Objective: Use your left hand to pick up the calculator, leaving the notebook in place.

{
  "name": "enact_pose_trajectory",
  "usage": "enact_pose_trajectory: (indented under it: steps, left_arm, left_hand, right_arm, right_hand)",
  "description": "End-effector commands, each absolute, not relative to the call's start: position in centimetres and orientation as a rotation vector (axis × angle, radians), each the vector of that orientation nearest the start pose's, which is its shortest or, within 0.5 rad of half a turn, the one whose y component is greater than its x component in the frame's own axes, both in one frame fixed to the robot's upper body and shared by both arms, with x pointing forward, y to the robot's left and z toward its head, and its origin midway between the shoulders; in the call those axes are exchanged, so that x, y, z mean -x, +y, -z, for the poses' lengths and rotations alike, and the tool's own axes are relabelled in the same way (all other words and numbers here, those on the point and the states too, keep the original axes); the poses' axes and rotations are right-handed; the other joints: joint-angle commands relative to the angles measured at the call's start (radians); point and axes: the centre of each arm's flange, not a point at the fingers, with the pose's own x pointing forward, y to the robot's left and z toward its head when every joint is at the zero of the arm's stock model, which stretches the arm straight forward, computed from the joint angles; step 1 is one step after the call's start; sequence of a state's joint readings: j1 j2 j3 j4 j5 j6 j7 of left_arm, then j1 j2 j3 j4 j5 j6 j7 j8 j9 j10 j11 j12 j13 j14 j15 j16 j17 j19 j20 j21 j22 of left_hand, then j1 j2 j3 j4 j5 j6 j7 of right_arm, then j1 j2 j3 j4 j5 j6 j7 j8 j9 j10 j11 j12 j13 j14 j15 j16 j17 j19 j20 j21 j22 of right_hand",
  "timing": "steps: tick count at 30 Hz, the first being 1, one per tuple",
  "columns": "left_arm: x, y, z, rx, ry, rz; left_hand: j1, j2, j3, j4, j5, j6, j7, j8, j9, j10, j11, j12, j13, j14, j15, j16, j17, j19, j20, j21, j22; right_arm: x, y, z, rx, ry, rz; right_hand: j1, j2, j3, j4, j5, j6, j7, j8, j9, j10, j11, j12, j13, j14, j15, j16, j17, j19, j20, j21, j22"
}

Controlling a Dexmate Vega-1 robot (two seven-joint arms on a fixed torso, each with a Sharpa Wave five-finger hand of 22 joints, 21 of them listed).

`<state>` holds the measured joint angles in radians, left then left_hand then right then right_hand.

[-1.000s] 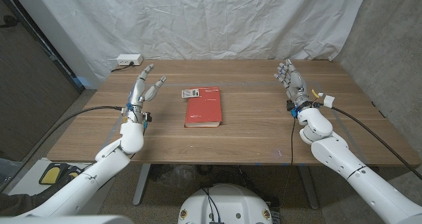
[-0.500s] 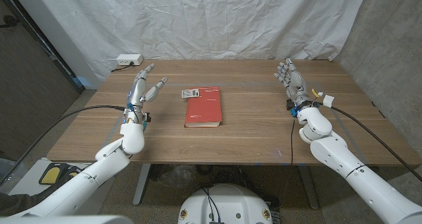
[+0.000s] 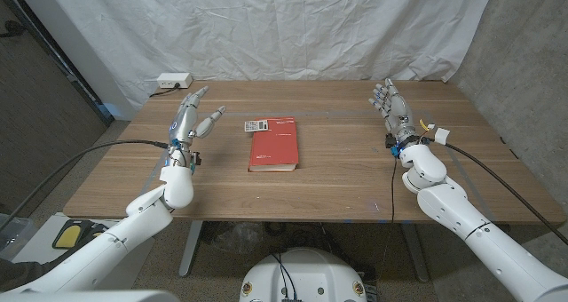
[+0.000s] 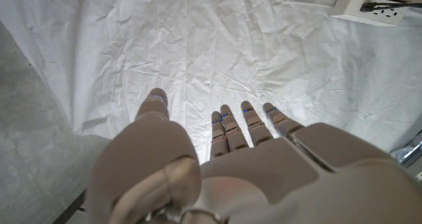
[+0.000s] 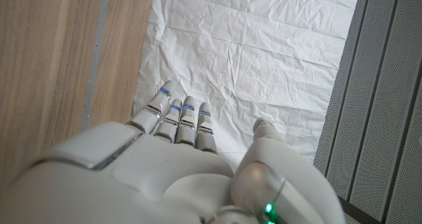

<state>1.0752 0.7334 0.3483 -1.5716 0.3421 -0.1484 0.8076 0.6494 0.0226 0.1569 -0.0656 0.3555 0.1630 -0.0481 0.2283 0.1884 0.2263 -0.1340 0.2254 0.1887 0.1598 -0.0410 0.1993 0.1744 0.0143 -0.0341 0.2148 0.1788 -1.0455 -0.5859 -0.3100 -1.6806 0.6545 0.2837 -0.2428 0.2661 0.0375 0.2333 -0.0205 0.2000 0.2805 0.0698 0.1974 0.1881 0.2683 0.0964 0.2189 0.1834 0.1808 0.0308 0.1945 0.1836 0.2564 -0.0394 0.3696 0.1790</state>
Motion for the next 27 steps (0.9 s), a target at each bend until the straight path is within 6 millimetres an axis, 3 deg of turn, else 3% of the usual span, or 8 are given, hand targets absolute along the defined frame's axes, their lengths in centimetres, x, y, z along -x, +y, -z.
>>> enact_pose_trajectory:
  steps: [1, 22, 27]
  left_arm:
    - [-55.0, 34.0, 4.6, -0.9, -0.907, -0.56]
    - [-55.1, 33.5, 4.3, -1.002, -0.894, -0.603]
    - [-55.3, 33.1, 4.0, -1.035, -0.886, -0.595]
  left_hand:
    - [0.01, 0.002, 0.0, -0.002, 0.009, 0.009, -0.002, 0.0, 0.002, 0.012, -0.003, -0.003, 0.001, 0.009, -0.068, -0.003, 0.005, 0.0, -0.075, -0.003, 0.005]
    - [0.03, -0.003, 0.0, -0.014, 0.019, 0.017, -0.014, -0.002, 0.002, 0.027, -0.014, -0.005, 0.002, 0.019, -0.074, -0.004, 0.005, 0.006, -0.073, -0.003, 0.004]
    - [0.044, -0.018, -0.004, -0.026, 0.025, -0.006, -0.008, -0.013, 0.002, 0.009, -0.01, -0.015, 0.002, 0.005, -0.066, -0.011, 0.005, 0.0, -0.058, -0.007, 0.003]
  right_arm:
    - [-58.1, -28.1, 0.9, -0.131, -0.699, -0.107]
    - [-57.6, -28.8, 0.0, -0.134, -0.709, -0.1]
    - [-57.5, -29.0, 0.1, -0.134, -0.703, -0.099]
  right_hand:
    - [0.003, 0.006, 0.003, -0.005, -0.004, 0.012, -0.001, 0.005, 0.003, 0.011, -0.003, 0.007, 0.004, 0.007, 0.0, 0.002, 0.004, 0.008, -0.011, -0.003, 0.004]
    - [0.001, 0.007, 0.002, -0.006, -0.005, 0.015, 0.0, 0.005, 0.004, 0.021, -0.005, 0.01, 0.004, 0.017, 0.0, 0.004, 0.004, 0.015, -0.011, -0.008, 0.004]
    - [0.0, 0.008, 0.002, -0.007, -0.005, 0.015, 0.0, 0.004, 0.004, 0.021, -0.007, 0.009, 0.004, 0.019, 0.001, 0.004, 0.005, 0.016, -0.011, -0.008, 0.004]
